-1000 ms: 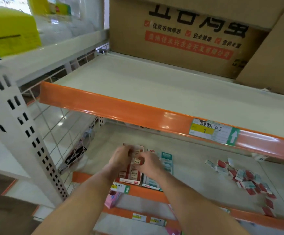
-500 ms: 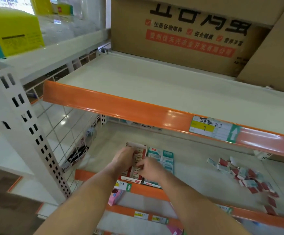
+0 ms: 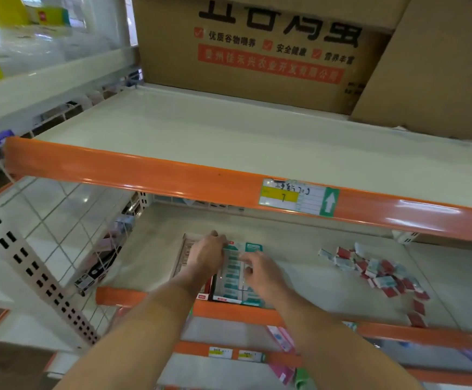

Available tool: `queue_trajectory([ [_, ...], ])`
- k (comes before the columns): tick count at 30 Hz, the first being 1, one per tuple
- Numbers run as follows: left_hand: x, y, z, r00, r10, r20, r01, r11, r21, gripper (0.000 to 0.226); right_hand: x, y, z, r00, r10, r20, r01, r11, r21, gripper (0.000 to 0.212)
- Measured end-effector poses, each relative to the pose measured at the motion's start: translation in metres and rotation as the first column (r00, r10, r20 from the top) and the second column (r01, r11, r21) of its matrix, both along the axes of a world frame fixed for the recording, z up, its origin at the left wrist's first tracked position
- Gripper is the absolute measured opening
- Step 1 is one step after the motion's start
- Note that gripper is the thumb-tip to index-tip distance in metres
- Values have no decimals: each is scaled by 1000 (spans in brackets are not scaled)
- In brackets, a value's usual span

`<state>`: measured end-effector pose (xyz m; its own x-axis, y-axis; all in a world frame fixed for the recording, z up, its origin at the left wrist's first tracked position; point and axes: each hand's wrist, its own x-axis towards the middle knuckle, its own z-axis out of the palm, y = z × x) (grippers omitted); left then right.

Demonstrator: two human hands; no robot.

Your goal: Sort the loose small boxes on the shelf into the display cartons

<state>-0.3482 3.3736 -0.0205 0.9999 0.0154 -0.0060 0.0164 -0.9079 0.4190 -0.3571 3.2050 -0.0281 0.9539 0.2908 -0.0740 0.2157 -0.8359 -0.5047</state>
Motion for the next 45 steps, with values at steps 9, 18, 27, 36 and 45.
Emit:
queue_trajectory([
  [9, 10, -84, -1, 991, -132, 36, 129, 988, 87, 23, 2, -54, -6, 997, -75, 4, 75, 997, -7, 43],
  [18, 14, -164, -11, 970, -244, -11, 245, 967, 70, 34, 4, -146, -21, 966, -245, -83, 242, 969, -49, 46],
  [27, 23, -237, -28, 921, -355, -160, 376, 918, 125, 39, -2, -222, -31, 910, -409, -70, 408, 912, -29, 54],
  [36, 41, -301, -24, 913, -351, -207, 388, 904, 178, 64, 10, -287, -20, 825, -565, -4, 565, 824, -32, 82],
  [45, 46, -335, -41, 934, -317, -161, 346, 916, 203, 69, 16, -317, -29, 855, -512, 80, 515, 856, -29, 41],
])
